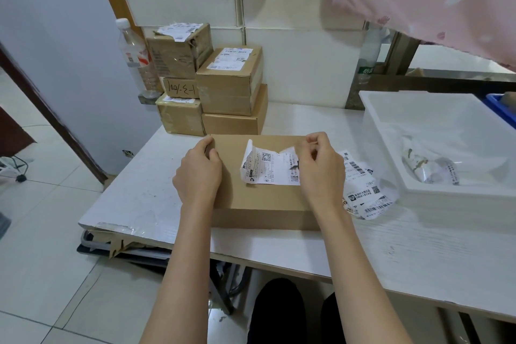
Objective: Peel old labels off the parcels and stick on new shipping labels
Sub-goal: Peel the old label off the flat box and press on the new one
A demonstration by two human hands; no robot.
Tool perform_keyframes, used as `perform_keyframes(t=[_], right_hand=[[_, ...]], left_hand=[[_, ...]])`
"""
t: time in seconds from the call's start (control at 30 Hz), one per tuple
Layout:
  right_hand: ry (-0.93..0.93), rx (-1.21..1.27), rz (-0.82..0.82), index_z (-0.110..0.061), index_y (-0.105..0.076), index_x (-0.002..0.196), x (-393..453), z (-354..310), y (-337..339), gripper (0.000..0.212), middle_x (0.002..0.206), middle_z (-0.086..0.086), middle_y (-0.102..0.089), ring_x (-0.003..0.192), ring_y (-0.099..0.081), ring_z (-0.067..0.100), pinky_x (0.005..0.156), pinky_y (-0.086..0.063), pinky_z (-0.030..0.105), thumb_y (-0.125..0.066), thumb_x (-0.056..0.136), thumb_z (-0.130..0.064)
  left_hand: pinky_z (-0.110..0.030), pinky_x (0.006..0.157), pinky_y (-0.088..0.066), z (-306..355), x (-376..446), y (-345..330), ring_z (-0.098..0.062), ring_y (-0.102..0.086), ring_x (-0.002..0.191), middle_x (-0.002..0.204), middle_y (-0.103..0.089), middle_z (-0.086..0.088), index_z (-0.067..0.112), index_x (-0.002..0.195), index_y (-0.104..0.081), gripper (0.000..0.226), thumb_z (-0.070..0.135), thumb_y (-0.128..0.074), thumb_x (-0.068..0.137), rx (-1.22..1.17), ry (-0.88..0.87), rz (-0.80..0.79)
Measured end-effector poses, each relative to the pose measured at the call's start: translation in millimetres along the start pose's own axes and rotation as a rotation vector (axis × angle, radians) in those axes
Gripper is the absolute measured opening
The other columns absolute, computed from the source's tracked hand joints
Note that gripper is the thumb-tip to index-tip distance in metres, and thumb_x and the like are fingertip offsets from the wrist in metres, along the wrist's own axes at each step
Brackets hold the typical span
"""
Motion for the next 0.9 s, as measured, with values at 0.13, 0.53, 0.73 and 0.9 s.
perform_keyframes(t=[0.13,0.53,0.73,0.9], right_hand=[[0.009,-0.152,0.033,-0.016,-0.061,0.095,-9.2,0.3,6.9,0.010,0.068,-0.010,-0.056,0.081,-0.055,0.022,0.084,-0.040,0.036,-0.055,0.089,-0.020],[0.033,-0.331,0.004,-0.018,-0.066,0.079,-14.3,3.8,1.7,0.010,0.088,-0.003,-0.052,0.089,-0.053,0.022,0.081,-0.027,0.028,-0.060,0.072,-0.012],[0.073,-0.384,0.022,-0.018,-0.059,0.070,-17.1,0.0,0.4,0.008,0.083,-0.002,-0.053,0.085,-0.048,0.021,0.081,-0.031,0.031,-0.059,0.075,-0.011],[0.206,-0.363,-0.158,-0.011,-0.056,0.083,-14.5,0.4,-9.3,0.008,0.096,0.005,-0.055,0.093,-0.047,0.024,0.088,-0.037,0.036,-0.052,0.088,-0.007]], left_hand=[[-0.038,0.093,-0.039,0.6,0.2,-0.3,-0.033,-0.054,0.117,0.132,-0.060,-0.007,0.036,0.140,-0.050,0.042,0.024,-0.039,0.102,0.001,-0.002,0.002],[-0.037,0.092,-0.037,-1.7,3.2,-1.3,-0.033,-0.053,0.119,0.132,-0.060,-0.006,0.036,0.140,-0.050,0.042,0.024,-0.039,0.101,0.008,0.000,0.007],[-0.033,0.083,-0.031,-2.4,4.2,-2.7,-0.032,-0.053,0.119,0.132,-0.060,-0.006,0.036,0.140,-0.051,0.042,0.024,-0.039,0.101,0.011,0.000,0.010],[-0.032,0.081,-0.030,-1.8,3.5,-3.4,-0.032,-0.054,0.116,0.130,-0.061,-0.006,0.036,0.140,-0.050,0.042,0.023,-0.038,0.101,0.026,-0.004,0.020]])
Point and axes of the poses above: each hand's wrist, its own x-axis towards the middle knuckle, its own y-axis out of the back of the hand, z = x × y, the point moved 6 cm from there along x, towards the middle knuckle
